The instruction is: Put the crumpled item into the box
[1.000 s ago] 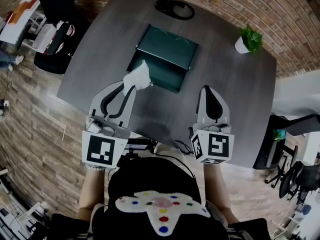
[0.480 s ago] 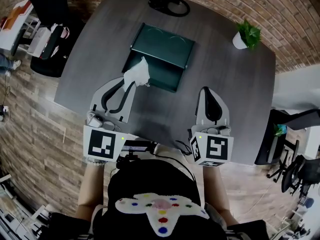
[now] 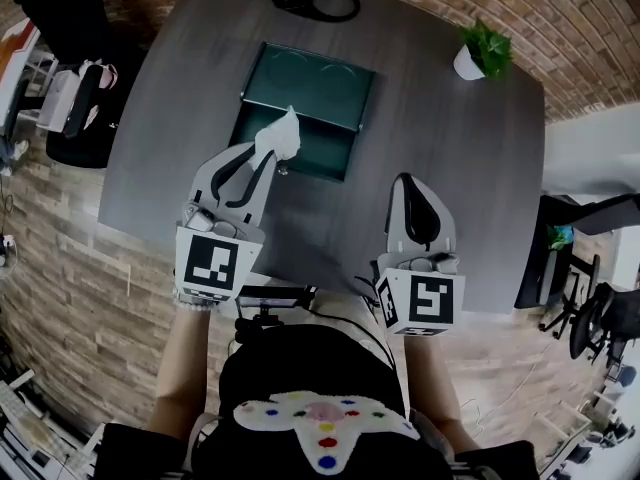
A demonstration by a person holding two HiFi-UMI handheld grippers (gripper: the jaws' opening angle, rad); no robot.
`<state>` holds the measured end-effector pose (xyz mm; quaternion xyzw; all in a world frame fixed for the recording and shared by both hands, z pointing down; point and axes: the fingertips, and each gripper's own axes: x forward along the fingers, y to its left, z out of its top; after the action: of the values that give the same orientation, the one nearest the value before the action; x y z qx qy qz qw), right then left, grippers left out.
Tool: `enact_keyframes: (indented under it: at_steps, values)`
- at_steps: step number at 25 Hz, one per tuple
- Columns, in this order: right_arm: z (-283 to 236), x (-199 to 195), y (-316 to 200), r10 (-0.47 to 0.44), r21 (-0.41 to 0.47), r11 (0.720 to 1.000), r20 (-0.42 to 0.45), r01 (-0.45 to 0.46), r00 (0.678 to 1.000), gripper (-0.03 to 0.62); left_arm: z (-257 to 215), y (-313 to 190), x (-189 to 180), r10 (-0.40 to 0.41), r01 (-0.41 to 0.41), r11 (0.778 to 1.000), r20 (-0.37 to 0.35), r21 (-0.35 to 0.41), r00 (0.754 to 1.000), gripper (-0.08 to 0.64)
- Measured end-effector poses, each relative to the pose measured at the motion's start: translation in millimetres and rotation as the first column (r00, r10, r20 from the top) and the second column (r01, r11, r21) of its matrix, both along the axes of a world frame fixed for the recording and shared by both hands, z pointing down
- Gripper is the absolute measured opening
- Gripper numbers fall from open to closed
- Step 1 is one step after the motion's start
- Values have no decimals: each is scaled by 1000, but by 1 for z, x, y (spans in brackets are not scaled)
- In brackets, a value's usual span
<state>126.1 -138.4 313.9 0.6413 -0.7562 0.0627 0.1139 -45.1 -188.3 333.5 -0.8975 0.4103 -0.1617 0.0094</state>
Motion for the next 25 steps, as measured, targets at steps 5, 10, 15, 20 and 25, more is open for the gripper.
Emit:
enact_keyframes:
  at_steps: [5, 10, 15, 20, 25]
  values:
    - [5, -1, -1, 2, -15, 1000, -8, -2, 1000, 9, 35, -16, 7, 25, -25, 995, 7, -100, 1000, 64]
    - [12, 1, 1, 23, -30, 999, -2, -23, 1000, 9, 74, -25, 13, 77, -61, 980, 79, -191, 994, 64]
    - [17, 3, 3, 28, -44, 999, -5, -29, 1000, 9, 101, -31, 21, 105, -74, 963, 109, -258, 989, 64]
    - [21, 7, 5, 42, -52, 998, -4, -42, 999, 9, 118, -35, 29, 120, -88, 939, 78, -331, 990, 64]
    - [23, 12, 7, 54, -55, 997, -3, -54, 999, 9, 135, -37, 31, 123, -75, 921, 101, -381, 987, 64]
